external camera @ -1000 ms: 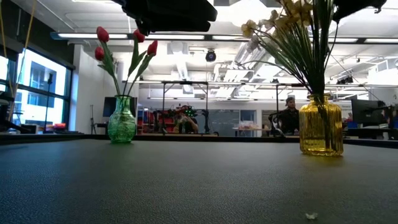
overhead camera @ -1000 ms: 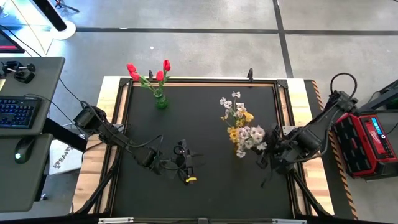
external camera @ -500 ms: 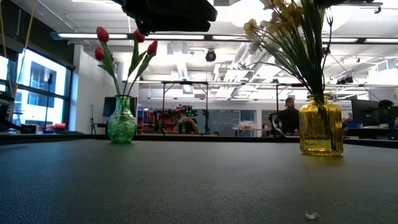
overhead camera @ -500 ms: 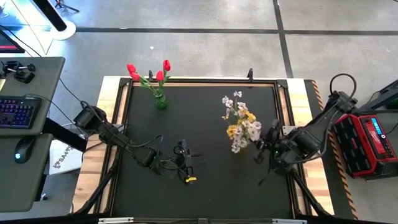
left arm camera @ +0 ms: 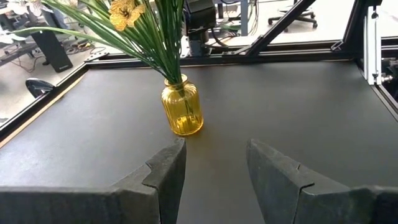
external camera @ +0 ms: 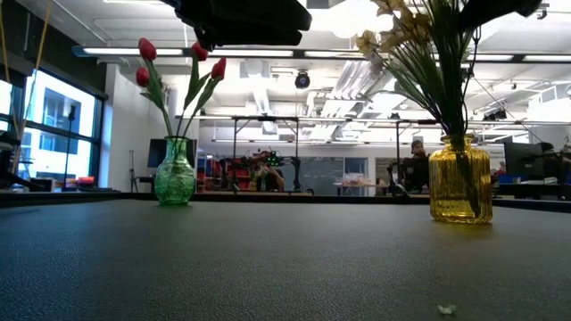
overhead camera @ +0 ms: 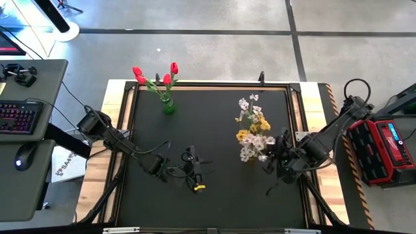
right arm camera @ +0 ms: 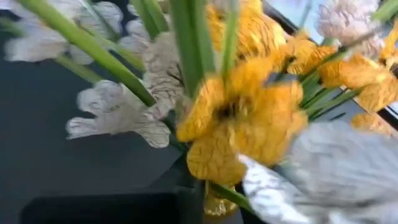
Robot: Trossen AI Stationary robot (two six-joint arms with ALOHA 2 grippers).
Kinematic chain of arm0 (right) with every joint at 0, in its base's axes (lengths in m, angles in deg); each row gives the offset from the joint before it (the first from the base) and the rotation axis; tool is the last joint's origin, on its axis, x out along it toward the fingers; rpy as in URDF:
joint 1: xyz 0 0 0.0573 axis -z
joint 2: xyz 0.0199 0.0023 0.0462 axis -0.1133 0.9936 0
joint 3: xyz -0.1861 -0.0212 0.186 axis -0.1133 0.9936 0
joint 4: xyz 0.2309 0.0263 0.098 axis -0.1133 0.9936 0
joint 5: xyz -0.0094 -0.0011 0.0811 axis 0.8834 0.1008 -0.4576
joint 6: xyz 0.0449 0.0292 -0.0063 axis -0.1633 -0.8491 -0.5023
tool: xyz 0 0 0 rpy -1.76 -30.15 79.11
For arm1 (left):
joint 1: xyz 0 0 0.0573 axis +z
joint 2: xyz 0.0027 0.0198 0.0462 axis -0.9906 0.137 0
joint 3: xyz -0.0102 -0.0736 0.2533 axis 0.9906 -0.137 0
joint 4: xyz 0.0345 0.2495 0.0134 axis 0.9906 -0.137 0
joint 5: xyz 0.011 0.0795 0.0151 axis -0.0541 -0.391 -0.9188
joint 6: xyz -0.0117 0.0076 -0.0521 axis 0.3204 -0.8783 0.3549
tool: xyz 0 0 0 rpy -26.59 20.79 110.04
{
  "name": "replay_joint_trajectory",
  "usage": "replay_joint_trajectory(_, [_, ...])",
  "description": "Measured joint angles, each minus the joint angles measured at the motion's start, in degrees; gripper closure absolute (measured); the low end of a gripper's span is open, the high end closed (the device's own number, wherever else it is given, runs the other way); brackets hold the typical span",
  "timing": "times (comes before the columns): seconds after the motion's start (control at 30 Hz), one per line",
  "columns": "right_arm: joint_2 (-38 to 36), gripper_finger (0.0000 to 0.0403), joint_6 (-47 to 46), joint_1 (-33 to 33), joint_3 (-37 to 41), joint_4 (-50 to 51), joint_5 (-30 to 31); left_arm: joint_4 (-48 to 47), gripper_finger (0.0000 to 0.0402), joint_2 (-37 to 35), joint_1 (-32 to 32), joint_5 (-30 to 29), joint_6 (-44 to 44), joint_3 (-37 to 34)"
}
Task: Sort flowers into vase by color
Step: Put the white flowers in the yellow vase
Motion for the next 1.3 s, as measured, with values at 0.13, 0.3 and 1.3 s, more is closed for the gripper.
replay_joint_trajectory(0.13, [-0.03, 0.0293, 0.84, -0.04, -4.36, 5.35, -3.71, 0.0, 0.0243, 0.0, 0.0, 0.0, 0.48, 0.0])
replay_joint_trajectory(0.3, [-0.07, 0.0242, -0.14, -0.73, -9.6, 12.08, -9.39, 0.0, 0.0243, 0.0, -0.02, 0.0, 0.51, 0.0])
replay_joint_trajectory(1.3, [-0.01, 0.0325, 3.43, -1.17, 19.62, -23.45, 7.33, 0.08, 0.0243, 0.0, 0.15, -0.02, 0.46, 0.0])
